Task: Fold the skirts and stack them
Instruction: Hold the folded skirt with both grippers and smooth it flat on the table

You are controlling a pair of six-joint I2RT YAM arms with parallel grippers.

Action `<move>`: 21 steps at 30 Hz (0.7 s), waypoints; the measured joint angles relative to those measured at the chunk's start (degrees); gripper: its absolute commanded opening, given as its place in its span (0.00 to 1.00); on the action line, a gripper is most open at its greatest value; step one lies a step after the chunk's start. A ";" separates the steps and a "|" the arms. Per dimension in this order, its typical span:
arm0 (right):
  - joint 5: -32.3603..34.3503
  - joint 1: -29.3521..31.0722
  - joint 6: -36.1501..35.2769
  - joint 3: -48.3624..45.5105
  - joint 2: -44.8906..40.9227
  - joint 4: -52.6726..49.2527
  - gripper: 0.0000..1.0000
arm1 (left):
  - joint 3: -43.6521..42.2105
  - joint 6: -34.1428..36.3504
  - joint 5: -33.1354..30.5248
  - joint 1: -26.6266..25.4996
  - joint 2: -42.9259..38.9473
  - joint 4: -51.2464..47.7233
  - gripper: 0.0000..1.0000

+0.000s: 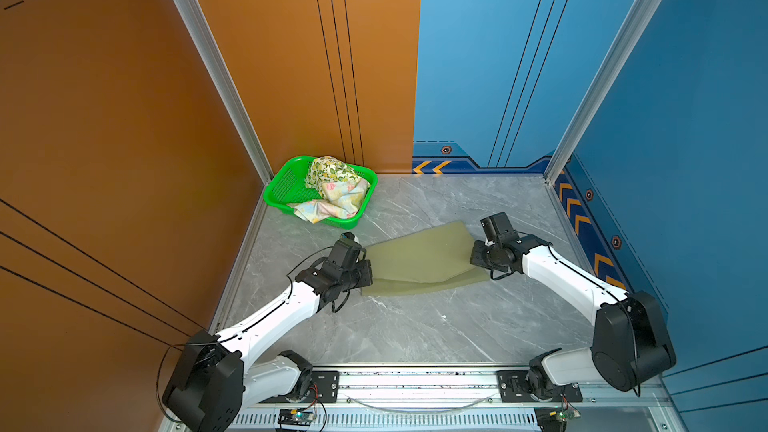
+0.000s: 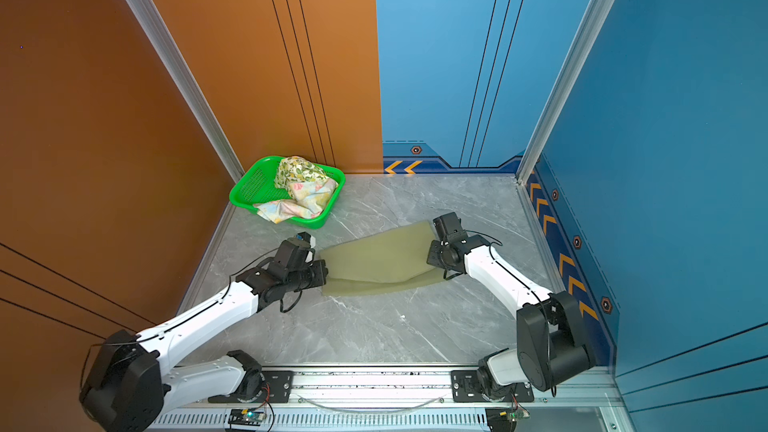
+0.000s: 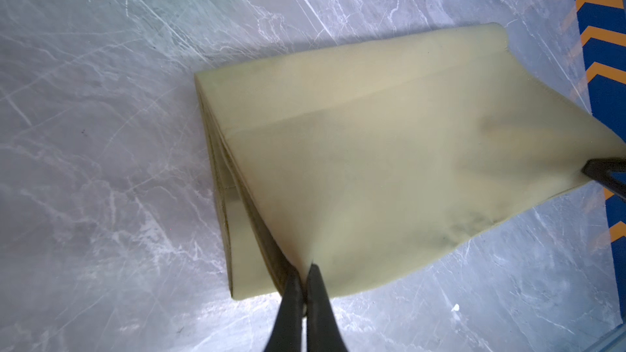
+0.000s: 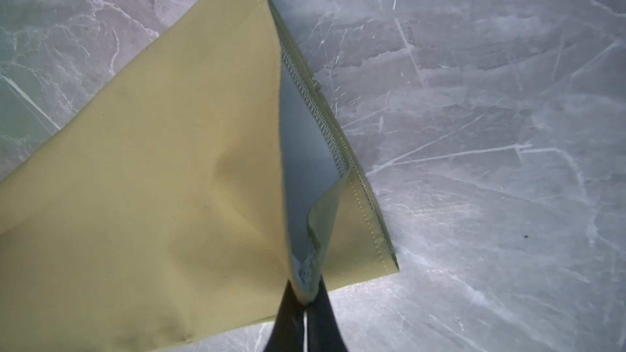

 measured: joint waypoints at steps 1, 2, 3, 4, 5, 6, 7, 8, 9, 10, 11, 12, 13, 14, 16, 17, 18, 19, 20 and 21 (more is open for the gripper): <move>0.00 0.00 -0.02 -0.07 -0.22 -0.24 0.00 | -0.33 -0.02 0.00 0.09 -0.55 -0.04 0.00; 0.00 0.00 -0.02 -0.26 -0.50 -0.33 0.00 | -0.66 -0.02 0.00 0.11 -0.92 -0.11 0.00; 0.00 0.00 -0.02 -0.63 -0.98 -0.37 0.00 | -1.22 -0.02 0.00 0.15 -1.27 -0.13 0.00; 0.00 0.00 -0.02 -1.14 -1.55 -0.52 0.00 | -1.84 -0.04 0.00 0.15 -1.42 -0.13 0.00; 0.00 0.00 -0.02 -1.64 -1.95 -0.57 0.01 | -2.36 -0.04 0.00 0.15 -1.49 -0.13 0.00; -0.02 0.00 -0.02 -2.19 -2.34 -0.59 0.01 | -3.08 -0.04 0.00 0.15 -1.46 -0.13 0.00; -0.02 0.00 0.00 -2.84 -2.62 -0.61 0.01 | -3.72 -0.04 0.02 0.15 -1.44 -0.13 0.00; -0.02 0.00 -0.02 -3.43 -2.80 -0.59 0.01 | -4.22 -0.07 0.04 0.15 -1.38 -0.13 0.00; -0.04 0.00 0.00 -4.11 -2.97 -0.57 0.01 | -4.70 -0.07 0.15 0.15 -1.25 -0.11 0.00; -0.04 0.02 0.00 -4.92 -3.08 -0.57 0.02 | -5.14 -0.07 0.22 0.15 -1.05 -0.07 0.00; -0.04 0.07 0.02 -5.60 -3.15 -0.55 0.03 | -5.55 -0.07 0.39 0.15 -0.87 0.09 0.00; -0.07 0.20 0.02 -6.43 -3.17 -0.52 0.04 | -5.97 -0.09 0.46 0.15 -0.66 0.24 0.00; -0.07 0.39 0.07 -7.08 -3.17 -0.50 0.06 | -6.27 -0.20 0.57 0.15 -0.46 0.37 0.00; -0.11 0.61 0.15 -7.80 -3.17 -0.48 0.10 | -6.69 -0.26 0.63 0.15 -0.20 0.70 0.00; -0.15 1.11 0.07 -8.74 -2.99 -0.48 0.22 | -7.32 -0.42 0.66 0.13 0.26 1.20 0.00; -0.15 1.27 0.20 -9.07 -2.75 -0.48 0.29 | -7.58 -0.52 0.63 0.13 0.61 1.40 0.00; -0.11 1.33 0.39 -9.25 -2.54 -0.48 0.35 | -7.67 -0.55 0.63 0.13 0.90 1.40 0.12; -0.02 1.36 0.11 -9.31 -2.45 -0.48 0.40 | -7.69 -0.68 0.63 0.13 1.11 1.40 0.23; 0.02 1.36 -0.04 -9.31 -2.45 -0.48 0.46 | -7.69 -0.83 0.66 0.11 1.25 1.38 0.32; 0.04 1.36 -0.07 -9.29 -2.47 -0.46 0.50 | -7.69 -0.90 0.66 0.11 1.25 1.33 0.40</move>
